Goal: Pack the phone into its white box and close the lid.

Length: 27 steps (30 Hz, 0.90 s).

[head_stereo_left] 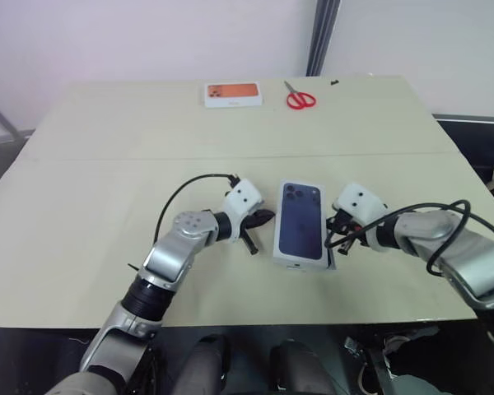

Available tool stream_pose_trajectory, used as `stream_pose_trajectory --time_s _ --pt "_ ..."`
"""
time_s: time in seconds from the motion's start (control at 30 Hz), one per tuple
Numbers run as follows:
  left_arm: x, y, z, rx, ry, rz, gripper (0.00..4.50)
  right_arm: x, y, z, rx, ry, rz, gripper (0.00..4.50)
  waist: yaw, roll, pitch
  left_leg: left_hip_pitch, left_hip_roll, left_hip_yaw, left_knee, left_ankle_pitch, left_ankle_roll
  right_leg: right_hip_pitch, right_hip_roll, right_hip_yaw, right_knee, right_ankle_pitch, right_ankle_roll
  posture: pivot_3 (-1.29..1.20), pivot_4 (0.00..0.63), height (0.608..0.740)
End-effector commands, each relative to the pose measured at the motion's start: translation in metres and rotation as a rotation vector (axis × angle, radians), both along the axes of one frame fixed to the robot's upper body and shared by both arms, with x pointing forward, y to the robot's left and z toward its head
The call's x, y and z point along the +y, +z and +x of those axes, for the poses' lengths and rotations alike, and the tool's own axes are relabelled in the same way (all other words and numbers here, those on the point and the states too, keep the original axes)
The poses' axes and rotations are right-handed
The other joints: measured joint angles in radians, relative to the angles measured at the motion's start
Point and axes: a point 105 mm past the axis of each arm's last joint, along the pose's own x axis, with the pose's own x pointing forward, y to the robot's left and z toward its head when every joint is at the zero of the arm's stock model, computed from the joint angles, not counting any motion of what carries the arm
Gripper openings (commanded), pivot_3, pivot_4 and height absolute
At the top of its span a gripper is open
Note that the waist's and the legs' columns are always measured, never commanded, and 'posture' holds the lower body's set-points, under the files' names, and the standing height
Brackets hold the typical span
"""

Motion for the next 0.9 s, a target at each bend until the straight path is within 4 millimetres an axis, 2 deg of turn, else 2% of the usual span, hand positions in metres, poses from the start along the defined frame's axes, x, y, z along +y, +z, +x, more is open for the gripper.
stream_pose_trajectory --time_s 0.03,0.37,0.9 --pt "-0.014 0.014 -0.008 -0.052 -0.08 -0.024 0.0 0.004 0.013 0.002 -0.049 0.006 0.034 0.07 0.0 0.0 0.0 0.0 0.0 0.0 0.0 0.0 0.0 0.0 0.0 0.0 0.0 0.0 0.0 0.0 0.15 0.74" --pt "-0.026 0.009 -0.014 -0.052 -0.137 0.008 0.0 -0.003 0.017 0.005 -0.052 -0.032 0.045 0.07 0.0 0.0 0.0 0.0 0.0 0.0 0.0 0.0 0.0 0.0 0.0 0.0 0.0 0.0 0.0 0.0 0.15 0.74" --pt "-0.027 0.008 -0.011 -0.059 -0.135 0.017 0.0 -0.006 0.003 -0.004 0.005 -0.032 0.028 0.07 0.0 0.0 0.0 0.0 0.0 0.0 0.0 0.0 0.0 0.0 0.0 0.0 0.0 0.0 0.0 0.0 0.15 0.74"
